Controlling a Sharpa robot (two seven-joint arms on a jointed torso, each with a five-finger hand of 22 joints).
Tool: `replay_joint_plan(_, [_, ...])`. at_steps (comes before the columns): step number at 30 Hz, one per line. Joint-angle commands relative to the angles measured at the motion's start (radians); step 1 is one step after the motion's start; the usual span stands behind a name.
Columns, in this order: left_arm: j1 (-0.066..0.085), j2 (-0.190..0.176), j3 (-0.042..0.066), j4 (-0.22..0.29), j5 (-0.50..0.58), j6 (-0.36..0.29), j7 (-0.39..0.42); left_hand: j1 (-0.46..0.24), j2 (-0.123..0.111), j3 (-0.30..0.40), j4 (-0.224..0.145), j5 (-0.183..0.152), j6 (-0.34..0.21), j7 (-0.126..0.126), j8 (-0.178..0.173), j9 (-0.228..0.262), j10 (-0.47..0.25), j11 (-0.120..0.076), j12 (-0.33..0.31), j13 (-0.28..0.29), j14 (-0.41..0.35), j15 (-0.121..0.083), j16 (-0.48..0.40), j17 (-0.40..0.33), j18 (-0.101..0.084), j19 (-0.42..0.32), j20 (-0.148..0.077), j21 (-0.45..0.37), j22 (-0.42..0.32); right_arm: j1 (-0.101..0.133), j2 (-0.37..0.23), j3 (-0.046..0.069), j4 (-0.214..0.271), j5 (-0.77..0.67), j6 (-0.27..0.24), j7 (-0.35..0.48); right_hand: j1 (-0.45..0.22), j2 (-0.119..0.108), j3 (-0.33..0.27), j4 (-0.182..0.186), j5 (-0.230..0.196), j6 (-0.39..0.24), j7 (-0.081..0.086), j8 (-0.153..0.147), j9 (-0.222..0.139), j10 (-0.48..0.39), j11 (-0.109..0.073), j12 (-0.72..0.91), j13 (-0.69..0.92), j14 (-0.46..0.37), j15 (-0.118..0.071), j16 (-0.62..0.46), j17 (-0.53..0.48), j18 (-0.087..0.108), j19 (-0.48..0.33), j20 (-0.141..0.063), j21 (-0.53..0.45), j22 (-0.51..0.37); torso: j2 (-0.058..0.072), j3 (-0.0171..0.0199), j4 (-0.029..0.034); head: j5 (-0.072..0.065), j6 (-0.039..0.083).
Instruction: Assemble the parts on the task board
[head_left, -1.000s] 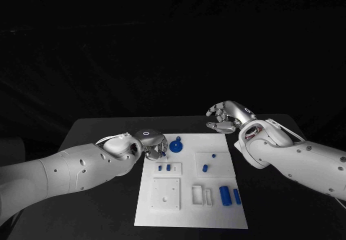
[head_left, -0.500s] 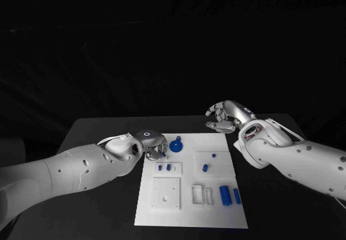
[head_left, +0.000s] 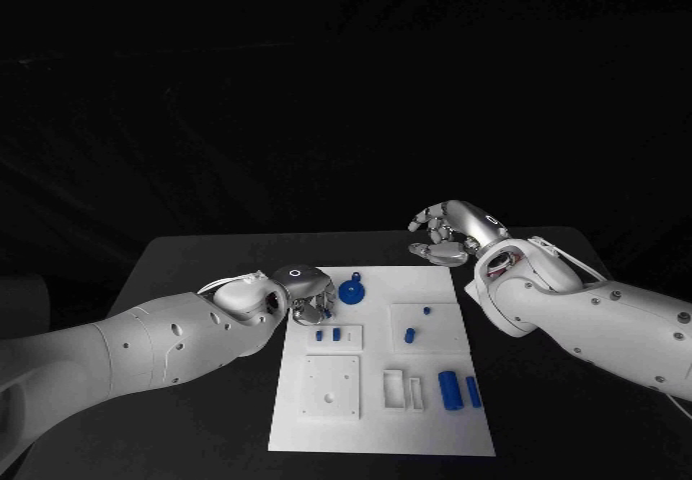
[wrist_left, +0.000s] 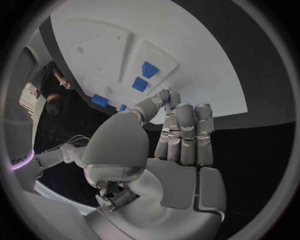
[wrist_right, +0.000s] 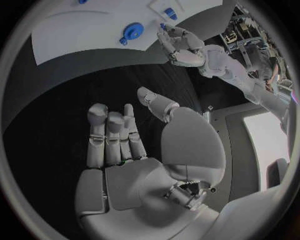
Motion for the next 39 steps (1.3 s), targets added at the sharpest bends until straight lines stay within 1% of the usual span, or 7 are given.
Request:
replay_joint_plan(1, [-0.001, 0.005, 0.001, -0.003, -0.006, 0.007, 0.003, 0.004, 0.005, 0.004, 0.0, 0.004, 0.009, 0.001, 0.003, 0.001, 0.006, -0.001, 0.0, -0.001, 0.005, -0.002, -0.005, 0.001, 0.035, 0.003, -0.026, 0.003, 0.001, 0.0, 0.0, 0.001, 0.003, -0.004, -0.003, 0.008, 0.002, -0.01, 0.0, 0.004, 0.003, -0.008, 0.014, 0.004, -0.001, -0.006, 0.001, -0.003, -0.001, -0.004, 0.001, -0.004, -0.001, 0.062, -0.002, -0.005, -0.006, 0.011, 0.0, -0.0009, 0.0004, -0.001, 0.001])
replay_joint_plan(7, [-0.001, 0.008, 0.001, -0.013, -0.005, 0.005, 0.0, 0.004, 0.005, 0.004, 0.001, 0.004, 0.009, 0.001, 0.003, 0.001, 0.006, -0.001, 0.0, -0.001, 0.005, -0.002, -0.005, 0.001, 0.035, 0.003, -0.027, 0.003, 0.001, 0.0, 0.001, 0.001, 0.004, -0.004, -0.003, 0.008, 0.002, -0.011, 0.0, 0.005, 0.003, -0.008, 0.014, 0.004, -0.001, -0.006, 0.001, -0.003, -0.001, -0.004, 0.001, -0.004, -0.002, 0.062, -0.002, -0.005, -0.006, 0.011, 0.0, -0.0005, 0.0012, -0.002, 0.002])
replay_joint_plan(14, [-0.001, 0.01, 0.001, -0.022, -0.004, 0.006, -0.005, 0.004, 0.005, 0.004, 0.002, 0.004, 0.009, 0.001, 0.003, 0.0, 0.006, -0.001, 0.0, -0.001, 0.006, -0.002, -0.005, 0.001, 0.035, 0.004, -0.027, 0.003, 0.001, 0.0, 0.002, 0.001, 0.003, -0.004, -0.003, 0.008, 0.002, -0.011, 0.001, 0.006, 0.002, -0.008, 0.014, 0.004, -0.001, -0.006, 0.0, -0.003, -0.001, -0.004, 0.001, -0.004, -0.002, 0.062, -0.002, -0.004, -0.007, 0.011, 0.0, -0.0008, 0.0008, -0.002, 0.002])
replay_joint_plan(23, [-0.001, 0.015, 0.001, -0.021, 0.0, 0.005, -0.011, 0.004, 0.005, 0.004, 0.003, 0.004, 0.009, 0.001, 0.003, 0.0, 0.006, -0.001, 0.0, -0.001, 0.006, -0.002, -0.006, 0.001, 0.035, 0.004, -0.027, 0.003, 0.001, 0.0, 0.004, 0.001, 0.003, -0.004, -0.002, 0.007, 0.002, -0.011, 0.001, 0.007, 0.002, -0.007, 0.014, 0.004, -0.002, -0.006, 0.0, -0.003, -0.002, -0.004, 0.001, -0.004, -0.002, 0.062, -0.002, -0.004, -0.007, 0.011, 0.0, -0.0005, 0.0009, -0.002, 0.003])
replay_joint_plan(28, [-0.001, 0.018, 0.001, -0.022, -0.002, 0.008, -0.031, 0.004, 0.005, 0.005, 0.003, 0.004, 0.009, 0.001, 0.003, 0.0, 0.007, -0.001, -0.001, -0.001, 0.006, -0.002, -0.006, 0.001, 0.035, 0.004, -0.027, 0.003, 0.002, 0.0, 0.003, 0.001, 0.002, -0.004, -0.002, 0.007, 0.003, -0.011, 0.001, 0.007, 0.002, -0.007, 0.014, 0.005, -0.002, -0.006, 0.0, -0.003, -0.002, -0.003, 0.001, -0.004, -0.002, 0.062, -0.002, -0.004, -0.007, 0.011, 0.0, -0.0005, 0.0006, -0.003, 0.003])
replay_joint_plan(39, [-0.001, 0.019, 0.001, -0.024, 0.006, 0.015, -0.033, 0.005, 0.004, 0.005, 0.003, 0.004, 0.009, 0.001, 0.003, -0.001, 0.007, -0.001, -0.001, -0.001, 0.006, -0.002, -0.007, 0.001, 0.035, 0.004, -0.027, 0.003, 0.002, 0.0, 0.002, 0.001, 0.004, -0.004, -0.001, 0.006, 0.004, -0.012, 0.001, 0.007, 0.002, -0.007, 0.013, 0.005, -0.002, -0.006, 0.0, -0.003, -0.002, -0.003, 0.0, -0.004, -0.002, 0.062, -0.002, -0.004, -0.007, 0.012, -0.001, 0.0, 0.0009, -0.006, 0.004])
